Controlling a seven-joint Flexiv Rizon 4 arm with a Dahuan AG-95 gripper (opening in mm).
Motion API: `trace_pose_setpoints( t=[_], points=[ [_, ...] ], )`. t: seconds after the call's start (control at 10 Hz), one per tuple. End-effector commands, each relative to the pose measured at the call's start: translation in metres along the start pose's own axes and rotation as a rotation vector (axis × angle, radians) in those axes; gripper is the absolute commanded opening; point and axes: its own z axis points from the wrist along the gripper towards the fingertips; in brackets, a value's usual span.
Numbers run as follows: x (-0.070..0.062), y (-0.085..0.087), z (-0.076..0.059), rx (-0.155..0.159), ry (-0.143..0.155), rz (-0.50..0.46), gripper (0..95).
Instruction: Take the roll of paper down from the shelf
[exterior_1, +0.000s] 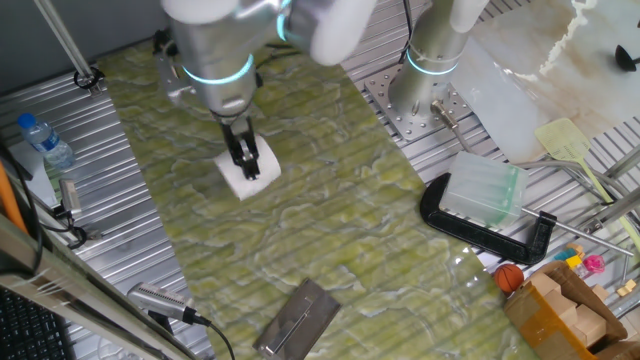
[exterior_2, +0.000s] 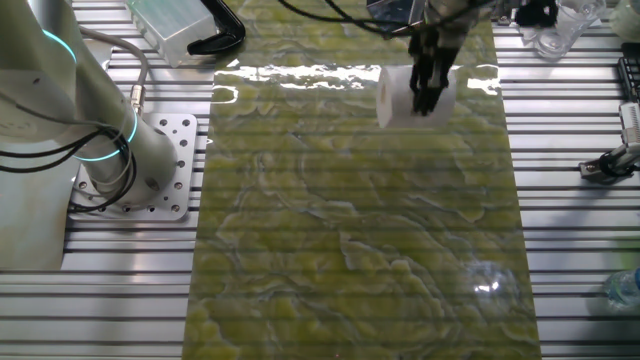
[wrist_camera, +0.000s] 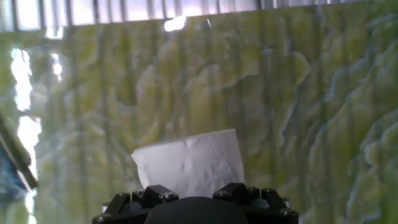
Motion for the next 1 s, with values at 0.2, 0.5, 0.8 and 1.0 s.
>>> trace_pose_setpoints(
  t=[0.2, 0.5, 0.8, 1.0],
  points=[
    [-0.0167, -0.0087, 0.0019, 0.067, 0.017, -0.196, 0.0],
    [-0.011, -0.0092, 0.0056, 0.062, -0.045, -0.198, 0.0],
    [-0.0107, -0.0082, 0.0069, 0.026, -0.087, -0.102, 0.0],
    [-0.0116, -0.0038, 0.0106, 0.027, -0.076, -0.095, 0.0]
  ],
)
